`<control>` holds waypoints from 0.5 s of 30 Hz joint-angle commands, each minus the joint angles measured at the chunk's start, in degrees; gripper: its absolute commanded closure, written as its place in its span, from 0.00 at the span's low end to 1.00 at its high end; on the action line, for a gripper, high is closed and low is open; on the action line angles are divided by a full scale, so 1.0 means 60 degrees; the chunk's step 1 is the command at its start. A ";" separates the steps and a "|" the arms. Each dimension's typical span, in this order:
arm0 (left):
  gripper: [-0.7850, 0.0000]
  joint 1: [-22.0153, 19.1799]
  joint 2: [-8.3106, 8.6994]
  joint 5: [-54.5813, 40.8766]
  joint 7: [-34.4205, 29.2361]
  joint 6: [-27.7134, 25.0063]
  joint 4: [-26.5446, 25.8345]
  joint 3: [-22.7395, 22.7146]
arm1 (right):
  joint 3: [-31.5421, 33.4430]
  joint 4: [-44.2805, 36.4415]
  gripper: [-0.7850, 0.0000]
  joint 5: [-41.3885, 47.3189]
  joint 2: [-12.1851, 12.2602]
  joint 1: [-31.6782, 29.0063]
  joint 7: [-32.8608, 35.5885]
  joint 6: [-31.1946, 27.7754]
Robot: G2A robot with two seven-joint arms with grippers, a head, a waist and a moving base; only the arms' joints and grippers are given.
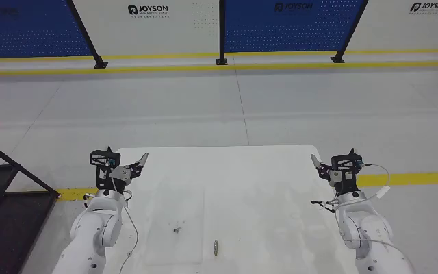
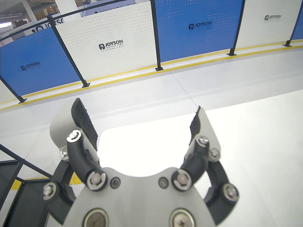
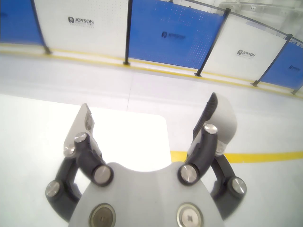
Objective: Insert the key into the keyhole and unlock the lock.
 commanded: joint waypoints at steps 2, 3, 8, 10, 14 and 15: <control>0.00 0.0000 0.0000 0.0000 0.0000 0.0000 0.0000 0.0000 | 0.0000 0.0000 0.00 0.0000 0.0000 0.0000 0.0000 0.0000; 0.00 0.0000 0.0000 0.0000 0.0000 0.0000 0.0000 0.0000 | 0.0000 0.0000 0.00 0.0000 0.0000 0.0000 0.0000 0.0000; 0.00 0.0015 0.0000 -0.0028 -0.0037 -0.0089 -0.0006 0.0029 | 0.0000 0.0000 0.00 0.0000 0.0000 0.0000 0.0000 0.0000; 0.00 0.0130 0.0014 -0.0110 -0.0204 -0.0459 -0.0125 0.0000 | 0.0000 0.0000 0.00 0.0000 0.0000 0.0000 0.0000 0.0000; 0.00 0.1056 0.0081 -0.0716 -0.0703 -0.1796 -0.1006 -0.0393 | 0.0000 0.0000 0.00 0.0000 0.0000 0.0000 0.0000 0.0000; 0.00 0.1410 0.0114 -0.0833 -0.0786 -0.2289 -0.1257 -0.0584 | 0.0000 0.0000 0.00 0.0000 0.0000 0.0000 0.0000 0.0000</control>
